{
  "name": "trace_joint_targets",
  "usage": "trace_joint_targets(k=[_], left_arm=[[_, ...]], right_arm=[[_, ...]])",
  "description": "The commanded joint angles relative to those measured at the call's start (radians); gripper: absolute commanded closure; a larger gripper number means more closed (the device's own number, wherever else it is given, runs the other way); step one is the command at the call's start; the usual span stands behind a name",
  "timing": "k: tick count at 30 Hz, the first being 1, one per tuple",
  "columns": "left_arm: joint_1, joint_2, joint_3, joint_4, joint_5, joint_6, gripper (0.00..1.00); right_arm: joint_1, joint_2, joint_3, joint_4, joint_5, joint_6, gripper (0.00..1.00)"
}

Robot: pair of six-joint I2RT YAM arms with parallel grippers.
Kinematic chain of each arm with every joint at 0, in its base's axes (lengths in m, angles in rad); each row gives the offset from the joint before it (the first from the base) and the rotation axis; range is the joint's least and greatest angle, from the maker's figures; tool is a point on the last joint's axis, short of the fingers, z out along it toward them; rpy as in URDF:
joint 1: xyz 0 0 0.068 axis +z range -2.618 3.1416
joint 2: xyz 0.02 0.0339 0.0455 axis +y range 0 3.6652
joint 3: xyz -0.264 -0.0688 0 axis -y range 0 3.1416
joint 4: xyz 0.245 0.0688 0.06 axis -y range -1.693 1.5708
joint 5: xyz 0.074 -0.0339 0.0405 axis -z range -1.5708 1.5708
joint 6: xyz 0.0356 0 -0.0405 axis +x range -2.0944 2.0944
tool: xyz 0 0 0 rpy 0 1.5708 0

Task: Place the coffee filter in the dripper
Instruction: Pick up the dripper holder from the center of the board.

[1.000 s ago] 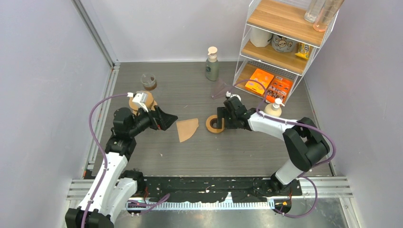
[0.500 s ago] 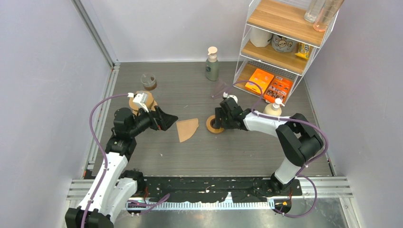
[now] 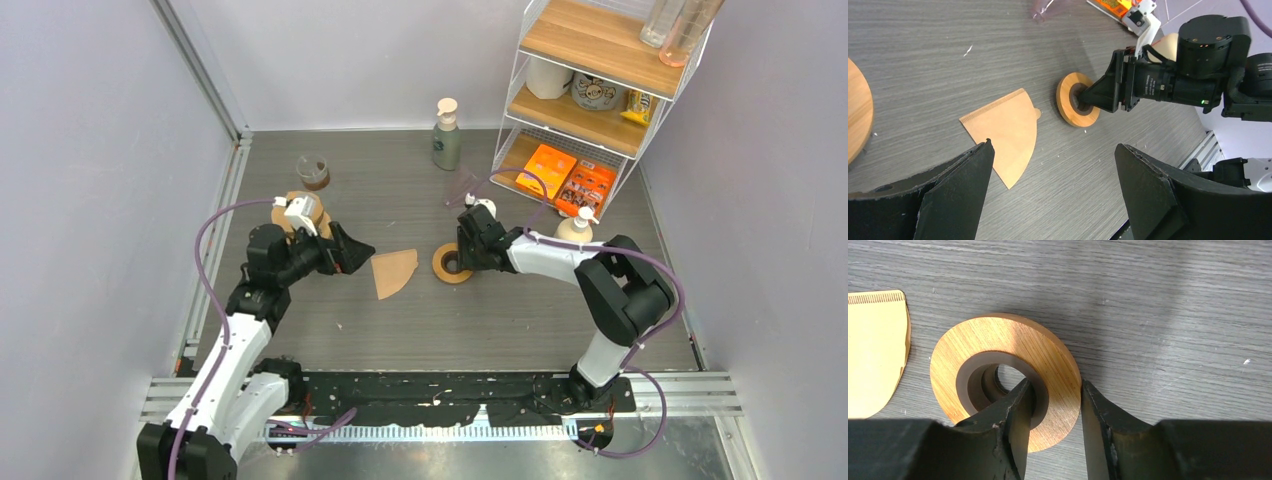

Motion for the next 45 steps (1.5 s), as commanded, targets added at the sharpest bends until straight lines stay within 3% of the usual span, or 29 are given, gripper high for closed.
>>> trace_joint_targets(k=[1,9,15,21,27,45], left_arm=[[-0.036,0.027,0.055,-0.018,-0.057,-0.014,0.0],[-0.248,0.111,0.191,-0.166,-0.341,0.001,0.0],[-0.426,0.255,0.344,-0.298,-0.648,-0.025,0.06],[-0.537,0.431,0.479,-0.365,-0.678,-0.042,0.17],[-0.619,0.578,0.574,-0.369,-0.665,-0.085,0.2],[-0.708,0.832,0.763,-0.462,-0.695,-0.116,0.36]], right_arm=[[0.007,-0.058,0.016,-0.021,0.0,-0.024,0.69],[0.013,-0.184,0.043,-0.208,-0.009,-0.048,0.83],[0.082,-0.251,0.068,-0.321,0.084,-0.011,0.84],[0.114,-0.297,0.078,-0.354,0.13,-0.006,0.84],[0.116,-0.331,0.054,-0.289,0.085,0.021,0.83],[0.116,-0.376,0.065,-0.258,0.062,0.06,0.83]])
